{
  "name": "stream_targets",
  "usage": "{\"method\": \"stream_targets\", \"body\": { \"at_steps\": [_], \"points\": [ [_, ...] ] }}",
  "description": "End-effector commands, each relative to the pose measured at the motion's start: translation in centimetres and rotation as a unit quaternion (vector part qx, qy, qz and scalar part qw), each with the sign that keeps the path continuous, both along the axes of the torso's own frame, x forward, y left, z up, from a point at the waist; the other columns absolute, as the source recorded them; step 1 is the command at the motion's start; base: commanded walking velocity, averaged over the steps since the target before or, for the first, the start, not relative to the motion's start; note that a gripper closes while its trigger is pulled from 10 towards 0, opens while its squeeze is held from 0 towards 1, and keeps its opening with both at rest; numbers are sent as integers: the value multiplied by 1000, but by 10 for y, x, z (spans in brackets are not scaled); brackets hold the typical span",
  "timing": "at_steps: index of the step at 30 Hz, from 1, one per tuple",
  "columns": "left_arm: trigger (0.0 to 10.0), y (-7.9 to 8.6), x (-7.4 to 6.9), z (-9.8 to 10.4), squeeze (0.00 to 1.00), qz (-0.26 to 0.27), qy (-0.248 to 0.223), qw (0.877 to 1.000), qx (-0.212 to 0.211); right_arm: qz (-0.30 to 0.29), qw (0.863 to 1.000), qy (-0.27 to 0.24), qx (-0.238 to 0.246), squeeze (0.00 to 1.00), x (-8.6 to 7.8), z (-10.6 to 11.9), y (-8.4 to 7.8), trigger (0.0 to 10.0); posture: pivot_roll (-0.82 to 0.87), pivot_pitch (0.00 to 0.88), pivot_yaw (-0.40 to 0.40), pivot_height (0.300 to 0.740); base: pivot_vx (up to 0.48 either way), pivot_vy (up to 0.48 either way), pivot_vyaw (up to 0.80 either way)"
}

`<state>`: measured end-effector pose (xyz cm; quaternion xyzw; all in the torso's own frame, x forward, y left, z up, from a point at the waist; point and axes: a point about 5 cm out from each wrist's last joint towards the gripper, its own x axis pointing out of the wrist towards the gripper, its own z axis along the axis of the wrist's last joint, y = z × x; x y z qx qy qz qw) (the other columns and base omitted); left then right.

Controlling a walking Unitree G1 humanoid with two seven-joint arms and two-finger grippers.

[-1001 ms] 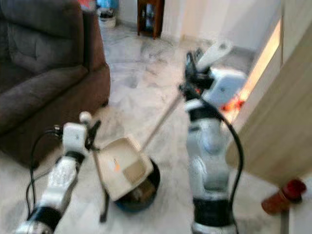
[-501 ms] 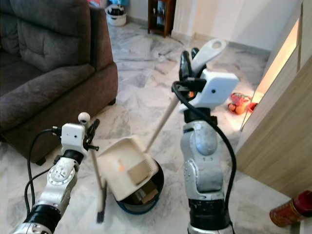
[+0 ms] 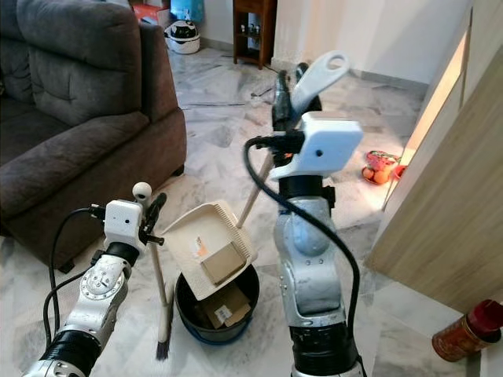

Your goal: Sweep floor

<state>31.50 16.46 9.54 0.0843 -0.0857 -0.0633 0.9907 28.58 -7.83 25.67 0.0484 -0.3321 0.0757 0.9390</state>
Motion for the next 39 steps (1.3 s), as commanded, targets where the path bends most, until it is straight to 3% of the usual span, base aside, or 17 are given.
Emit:
{"method": "stream_targets", "body": {
  "at_steps": [1, 2, 6, 10, 16, 24, 37, 39],
  "points": [
    [10000, 0, 1, 10, 0, -5, -26, 1000, 12, 16, 999, -41, -8, 0, -8, 9, 12, 10000, -6, 0, 1, 740, 0, 0, 0],
    [10000, 0, 1, 10, 0, -5, -26, 1000, 12, 16, 999, -41, -8, 0, -8, 9, 12, 10000, -6, 0, 1, 740, 0, 0, 0],
    [10000, -1, 0, 9, 0, -8, -26, 1000, 14, 28, 993, -73, -92, 0, -16, 4, 29, 10000, -8, 0, 2, 740, 0, 0, 0],
    [10000, -1, 0, 9, 0, -9, -26, 999, 15, 52, 994, -65, -73, 0, -20, 0, 36, 10000, -8, 0, 2, 740, 0, 0, 0],
    [10000, -1, 0, 10, 0, -10, -27, 999, 17, 77, 989, -85, -92, 0, -31, -4, 55, 10000, -6, 0, 1, 740, 0, 0, 0],
    [10000, -1, 0, 11, 0, -10, -30, 999, 19, 76, 990, -103, -58, 0, -39, 4, 62, 10000, 4, 0, 1, 740, 0, 0, 0],
    [10000, 0, -1, 11, 0, -11, -31, 999, 23, 68, 982, -144, -104, 0, -47, 5, 71, 10000, 10, 0, -1, 740, 0, 0, 0],
    [10000, 0, -1, 12, 0, -12, -32, 999, 24, 63, 974, -170, -136, 0, -51, 4, 75, 10000, 10, 0, -1, 740, 0, 0, 0]
  ]
}}
